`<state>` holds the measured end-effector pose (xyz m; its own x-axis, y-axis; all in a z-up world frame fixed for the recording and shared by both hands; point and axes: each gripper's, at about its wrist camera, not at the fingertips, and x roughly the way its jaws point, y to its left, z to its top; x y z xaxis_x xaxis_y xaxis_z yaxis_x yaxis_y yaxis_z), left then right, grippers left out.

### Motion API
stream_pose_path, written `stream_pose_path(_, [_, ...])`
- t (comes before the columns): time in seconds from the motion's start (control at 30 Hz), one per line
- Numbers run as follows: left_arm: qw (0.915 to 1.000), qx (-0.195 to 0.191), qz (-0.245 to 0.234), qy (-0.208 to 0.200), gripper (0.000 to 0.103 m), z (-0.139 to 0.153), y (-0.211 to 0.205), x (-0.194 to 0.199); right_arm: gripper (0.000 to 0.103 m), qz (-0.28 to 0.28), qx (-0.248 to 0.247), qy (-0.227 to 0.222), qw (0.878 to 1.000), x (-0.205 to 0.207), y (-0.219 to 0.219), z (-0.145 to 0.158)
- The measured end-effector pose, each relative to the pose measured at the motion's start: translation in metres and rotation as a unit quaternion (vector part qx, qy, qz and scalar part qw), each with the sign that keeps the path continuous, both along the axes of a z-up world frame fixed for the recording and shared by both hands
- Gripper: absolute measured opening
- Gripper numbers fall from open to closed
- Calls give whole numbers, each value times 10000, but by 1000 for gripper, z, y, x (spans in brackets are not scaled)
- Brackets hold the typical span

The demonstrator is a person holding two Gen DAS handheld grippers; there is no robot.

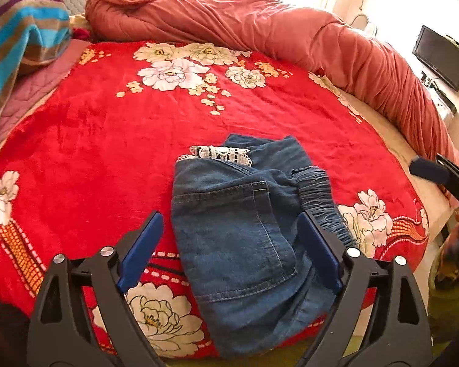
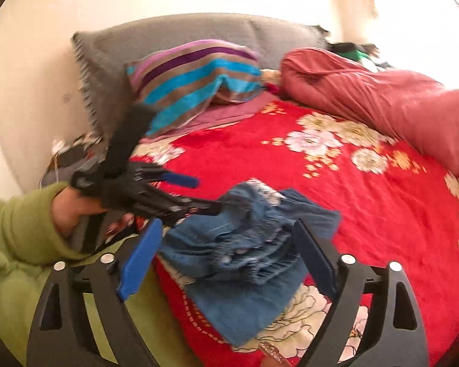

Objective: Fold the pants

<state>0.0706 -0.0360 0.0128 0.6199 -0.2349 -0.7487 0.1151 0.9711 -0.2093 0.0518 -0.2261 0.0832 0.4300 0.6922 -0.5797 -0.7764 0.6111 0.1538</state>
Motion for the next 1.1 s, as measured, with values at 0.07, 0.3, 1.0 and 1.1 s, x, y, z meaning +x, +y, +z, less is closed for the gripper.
stream_pose_path(0.07, [10000,83,35,-1,84,1,-1,-2,89,-212,-3,94,9997,7,-3,-4])
stream_pose_path(0.3, [9998,141,140,30,93,-2,3,-4,89,-695,-106,421,9966,23,-14,-19])
stream_pose_path(1.0, [9982,-230,194,526,93,-42,15,7,75,-1250,-625,1589,9774,69,-9,-89])
stream_pose_path(1.1, [9975,-342,141,596,93,-48,13,10,73,-1191,-576,1837,9740,75,-6,-100])
